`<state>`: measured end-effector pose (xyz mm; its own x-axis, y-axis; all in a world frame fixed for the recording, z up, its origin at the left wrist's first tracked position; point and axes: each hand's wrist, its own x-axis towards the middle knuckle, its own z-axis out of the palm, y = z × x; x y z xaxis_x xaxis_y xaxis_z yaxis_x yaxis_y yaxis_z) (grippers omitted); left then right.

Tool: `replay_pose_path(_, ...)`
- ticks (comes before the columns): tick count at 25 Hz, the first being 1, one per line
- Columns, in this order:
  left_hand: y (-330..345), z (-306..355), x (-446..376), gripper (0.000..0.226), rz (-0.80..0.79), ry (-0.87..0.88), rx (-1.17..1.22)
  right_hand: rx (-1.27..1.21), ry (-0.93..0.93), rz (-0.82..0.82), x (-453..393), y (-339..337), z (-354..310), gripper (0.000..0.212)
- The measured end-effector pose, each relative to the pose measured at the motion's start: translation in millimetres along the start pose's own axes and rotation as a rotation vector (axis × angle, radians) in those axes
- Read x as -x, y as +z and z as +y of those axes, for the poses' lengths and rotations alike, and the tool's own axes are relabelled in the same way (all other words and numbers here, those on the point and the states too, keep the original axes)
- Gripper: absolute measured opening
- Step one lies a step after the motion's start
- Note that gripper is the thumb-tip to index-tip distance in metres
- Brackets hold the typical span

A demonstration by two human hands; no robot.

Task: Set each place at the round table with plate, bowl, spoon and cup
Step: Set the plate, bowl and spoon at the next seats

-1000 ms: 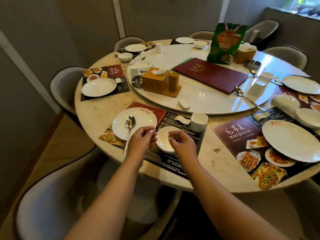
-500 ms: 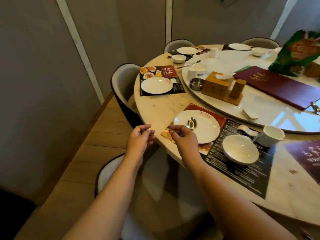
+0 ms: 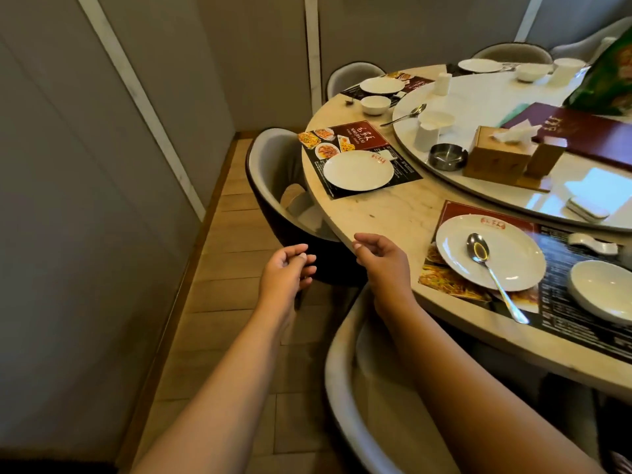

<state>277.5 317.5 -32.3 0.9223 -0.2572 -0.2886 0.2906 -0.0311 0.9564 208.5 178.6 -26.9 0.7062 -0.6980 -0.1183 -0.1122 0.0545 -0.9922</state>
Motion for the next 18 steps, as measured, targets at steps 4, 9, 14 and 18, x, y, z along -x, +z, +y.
replay_pose_path(4,-18.7,13.1,-58.5,0.02,-0.078,-0.024,-0.027,0.011,0.017,0.079,-37.3,40.1,2.5,0.021)
replay_pose_path(9,-18.4,35.5,-145.6,0.018,-0.159,-0.027,-0.051,-0.001,0.061,0.216,-106.0,81.6,1.6,0.024)
replay_pose_path(14,-0.3,54.5,-214.5,0.016,-0.234,-0.063,-0.116,0.007,0.142,0.342,-161.4,96.7,-4.1,0.021)
replay_pose_path(18,27.4,68.9,-282.3,0.016,-0.313,-0.065,-0.175,0.024,0.176,0.463,-215.9,99.5,-6.4,0.024)
